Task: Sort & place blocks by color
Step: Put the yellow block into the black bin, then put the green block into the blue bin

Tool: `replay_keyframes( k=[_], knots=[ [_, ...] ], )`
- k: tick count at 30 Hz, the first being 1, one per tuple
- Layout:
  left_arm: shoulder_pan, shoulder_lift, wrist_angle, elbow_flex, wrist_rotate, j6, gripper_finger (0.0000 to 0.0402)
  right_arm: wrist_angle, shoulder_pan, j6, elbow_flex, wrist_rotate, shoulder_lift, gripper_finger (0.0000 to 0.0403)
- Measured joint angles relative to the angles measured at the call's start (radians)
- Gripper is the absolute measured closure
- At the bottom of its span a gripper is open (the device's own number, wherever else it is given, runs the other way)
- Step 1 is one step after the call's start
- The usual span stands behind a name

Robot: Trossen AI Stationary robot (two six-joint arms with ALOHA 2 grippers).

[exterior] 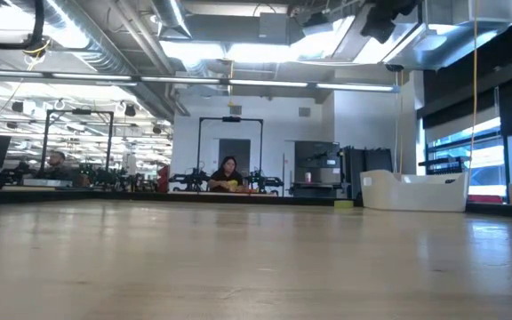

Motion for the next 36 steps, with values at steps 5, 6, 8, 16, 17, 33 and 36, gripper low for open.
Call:
replay_keyframes(
  k=[5,6,8,16,17,33,36],
  knots=[
    [0.000,0.000,0.044,-0.042,-0.001,-0.006,0.0294,-0.083,0.000,-0.072,0.000,-0.143,0.000,0.0207],
    [0.000,0.000,0.046,-0.046,-0.002,-0.006,0.0294,-0.091,0.000,-0.079,0.000,-0.166,0.000,0.0207],
    [0.000,0.000,0.047,-0.053,-0.004,-0.006,0.0294,-0.096,0.001,-0.093,0.000,-0.183,0.000,0.0207],
    [0.001,0.000,0.051,-0.060,-0.004,-0.048,0.0240,-0.098,0.001,-0.099,0.000,-0.183,0.006,0.0207],
    [0.001,0.000,0.053,-0.060,-0.005,-0.060,0.0231,-0.097,0.001,-0.099,0.000,-0.183,0.006,0.0207],
    [0.001,-0.149,0.071,-0.011,-0.248,-0.198,0.0214,0.063,0.000,0.129,0.000,0.091,0.007,0.0207],
    [0.009,-0.231,0.001,0.025,-0.403,-0.199,0.0214,0.076,0.000,0.223,0.000,0.229,0.007,0.0207]
  ],
)
